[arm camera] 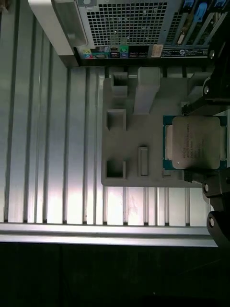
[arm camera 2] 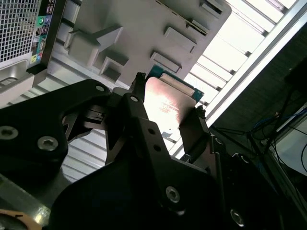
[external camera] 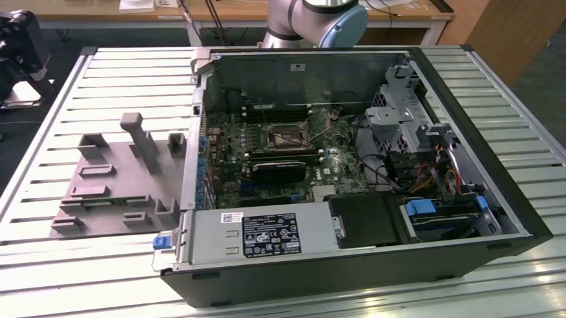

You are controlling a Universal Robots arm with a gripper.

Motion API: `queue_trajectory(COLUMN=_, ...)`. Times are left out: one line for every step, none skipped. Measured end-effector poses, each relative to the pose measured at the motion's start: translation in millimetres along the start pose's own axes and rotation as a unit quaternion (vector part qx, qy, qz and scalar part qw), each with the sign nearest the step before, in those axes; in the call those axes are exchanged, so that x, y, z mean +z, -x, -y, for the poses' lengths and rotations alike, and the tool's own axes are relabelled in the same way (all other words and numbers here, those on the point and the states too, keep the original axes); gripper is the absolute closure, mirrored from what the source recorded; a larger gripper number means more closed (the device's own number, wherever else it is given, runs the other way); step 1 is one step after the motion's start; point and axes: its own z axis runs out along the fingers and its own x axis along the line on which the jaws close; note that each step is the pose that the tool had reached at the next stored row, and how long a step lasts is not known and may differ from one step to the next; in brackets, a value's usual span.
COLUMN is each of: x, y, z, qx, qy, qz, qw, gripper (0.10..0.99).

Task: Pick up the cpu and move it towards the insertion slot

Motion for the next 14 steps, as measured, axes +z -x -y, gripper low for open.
queue_trajectory(x=-0.1, y=0.0, z=0.0, qx=0.0, qy=0.0001, qz=0.0001, qw=1.0, gripper=0.549)
queue_trajectory(x=-0.1, y=0.0, z=0.0, qx=0.0, qy=0.0001, qz=0.0001, qw=1.0, gripper=0.549)
queue_trajectory(x=-0.2, y=0.0, z=0.0, qx=0.0, qy=0.0001, qz=0.0001, qw=1.0, gripper=0.549)
queue_trajectory(x=-0.2, y=0.0, z=-0.1, qx=0.0, qy=0.0, qz=0.0001, qw=1.0, gripper=0.549)
queue_trajectory(x=-0.3, y=0.5, z=-0.1, qx=0.0, qy=0.0, qz=0.0, qw=1.0, gripper=0.549)
queue_trajectory(x=-0.4, y=1.6, z=-0.2, qx=0.0, qy=-0.0001, qz=-0.0001, qw=1.0, gripper=0.549)
queue_trajectory(x=-0.2, y=3.1, z=-0.1, qx=0.0, qy=0.0, qz=-0.0001, qw=1.0, gripper=0.549)
queue_trajectory(x=0.1, y=4.9, z=-0.1, qx=0.0, qy=0.0, qz=0.0, qw=1.0, gripper=0.549)
queue_trajectory(x=0.2, y=7.0, z=-0.1, qx=0.0, qy=0.0, qz=0.0, qw=1.0, gripper=0.549)
queue_trajectory(x=0.4, y=9.4, z=-0.1, qx=0.0, qy=0.0, qz=-0.0001, qw=1.0, gripper=0.549)
queue_trajectory(x=0.6, y=12.2, z=-0.2, qx=0.0, qy=0.0, qz=-0.0001, qw=1.0, gripper=0.549)
queue_trajectory(x=0.9, y=15.4, z=-0.2, qx=0.0, qy=0.0, qz=-0.0001, qw=1.0, gripper=0.549)
queue_trajectory(x=1.1, y=18.4, z=-0.2, qx=0.0, qy=0.0, qz=-0.0002, qw=1.0, gripper=0.549)
queue_trajectory(x=1.4, y=21.5, z=-0.3, qx=0.0, qy=0.0, qz=-0.0002, qw=1.0, gripper=0.549)
